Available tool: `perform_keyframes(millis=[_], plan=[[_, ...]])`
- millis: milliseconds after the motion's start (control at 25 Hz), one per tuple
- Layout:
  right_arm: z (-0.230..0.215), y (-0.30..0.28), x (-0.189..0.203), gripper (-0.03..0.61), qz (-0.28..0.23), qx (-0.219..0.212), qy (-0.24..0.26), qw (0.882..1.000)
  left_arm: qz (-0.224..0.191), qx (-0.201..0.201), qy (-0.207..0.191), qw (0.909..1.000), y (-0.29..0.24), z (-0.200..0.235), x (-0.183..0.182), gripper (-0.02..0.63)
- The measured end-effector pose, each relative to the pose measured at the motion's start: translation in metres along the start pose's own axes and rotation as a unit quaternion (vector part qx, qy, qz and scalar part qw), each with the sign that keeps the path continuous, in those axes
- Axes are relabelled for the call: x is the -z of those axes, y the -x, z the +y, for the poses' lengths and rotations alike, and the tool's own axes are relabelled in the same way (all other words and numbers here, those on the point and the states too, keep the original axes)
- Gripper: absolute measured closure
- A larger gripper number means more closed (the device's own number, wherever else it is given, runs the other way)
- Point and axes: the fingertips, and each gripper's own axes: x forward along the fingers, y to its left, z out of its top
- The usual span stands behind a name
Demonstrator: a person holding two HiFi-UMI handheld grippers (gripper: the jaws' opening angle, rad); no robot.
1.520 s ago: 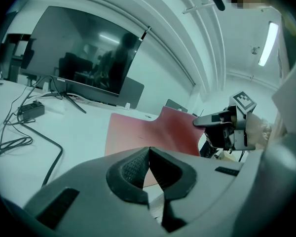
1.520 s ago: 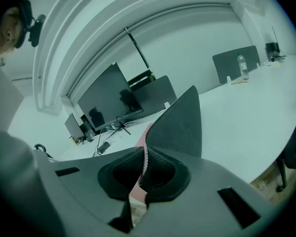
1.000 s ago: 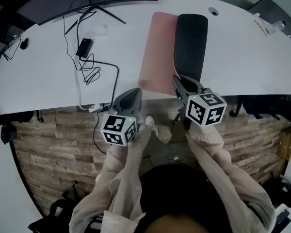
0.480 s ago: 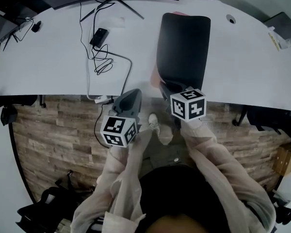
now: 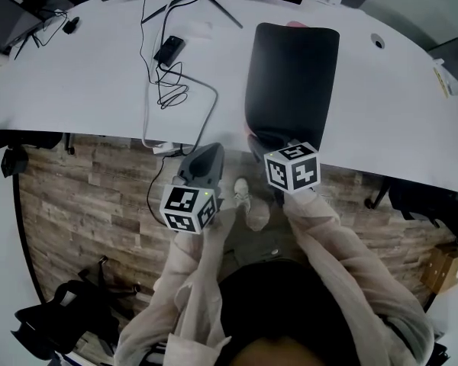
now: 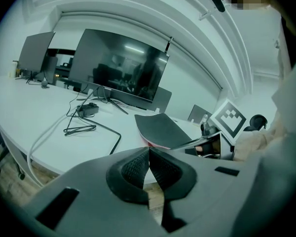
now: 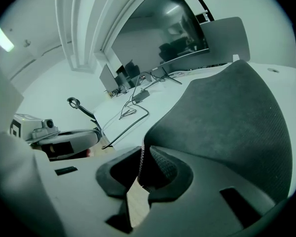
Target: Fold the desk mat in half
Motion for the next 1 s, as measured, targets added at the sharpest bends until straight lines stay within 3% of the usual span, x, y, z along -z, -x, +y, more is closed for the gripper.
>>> perform_keyframes(millis=[320, 640, 1000], plan=[[0.016, 0.012, -0.008, 0.363, -0.011, -0.065, -0.022, 0.998, -0.016, -0.022, -0.007, 0.9996, 0.002, -0.01, -0.014, 0.588], [0.006, 0.059, -0.029, 0.305, -0.027, -0.111, -0.025, 0.993, -0.027, -0.044, -0.014, 0.9985, -0.002, -0.032, -0.027, 0.587], [-0.04, 0.132, -0.06, 0.305, -0.078, -0.105, -0.011, 0.991, -0.051, -0.041, -0.036, 0.9972, -0.027, -0.084, -0.055, 0.588]])
